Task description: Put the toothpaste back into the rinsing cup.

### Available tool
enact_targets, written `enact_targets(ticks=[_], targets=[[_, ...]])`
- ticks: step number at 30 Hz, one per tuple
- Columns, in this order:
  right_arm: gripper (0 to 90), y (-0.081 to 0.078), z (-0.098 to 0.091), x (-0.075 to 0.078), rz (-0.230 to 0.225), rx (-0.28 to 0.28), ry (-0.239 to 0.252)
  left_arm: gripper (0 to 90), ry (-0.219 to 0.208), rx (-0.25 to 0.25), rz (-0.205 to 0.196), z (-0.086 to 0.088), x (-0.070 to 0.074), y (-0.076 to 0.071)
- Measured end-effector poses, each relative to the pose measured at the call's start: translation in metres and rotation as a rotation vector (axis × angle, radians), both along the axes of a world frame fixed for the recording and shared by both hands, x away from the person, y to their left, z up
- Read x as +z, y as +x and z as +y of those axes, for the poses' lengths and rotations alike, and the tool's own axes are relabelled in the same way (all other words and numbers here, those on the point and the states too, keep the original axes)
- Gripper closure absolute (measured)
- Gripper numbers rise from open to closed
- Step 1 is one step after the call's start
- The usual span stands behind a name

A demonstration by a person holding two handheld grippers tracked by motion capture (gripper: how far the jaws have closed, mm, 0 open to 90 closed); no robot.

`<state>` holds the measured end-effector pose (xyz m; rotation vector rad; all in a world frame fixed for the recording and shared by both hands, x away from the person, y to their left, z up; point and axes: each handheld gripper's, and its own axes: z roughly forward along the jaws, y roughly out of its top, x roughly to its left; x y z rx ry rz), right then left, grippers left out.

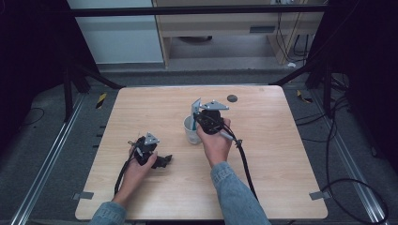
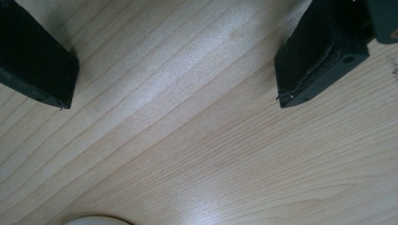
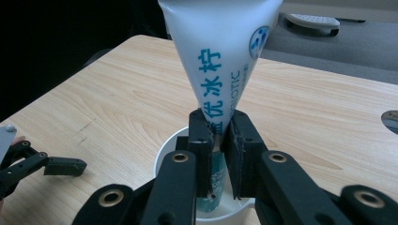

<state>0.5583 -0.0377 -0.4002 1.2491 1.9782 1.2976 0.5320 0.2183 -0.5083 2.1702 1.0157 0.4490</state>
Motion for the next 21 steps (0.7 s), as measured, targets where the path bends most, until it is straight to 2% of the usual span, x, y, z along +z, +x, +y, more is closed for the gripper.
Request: enact_targets(ticks=[21], targets=[[80.8,0.0023,0.0009,-0.0061,0.024,0.005,-0.010,0.0,0.001,0.000,0.000,0.0000,0.0000,0.0000]])
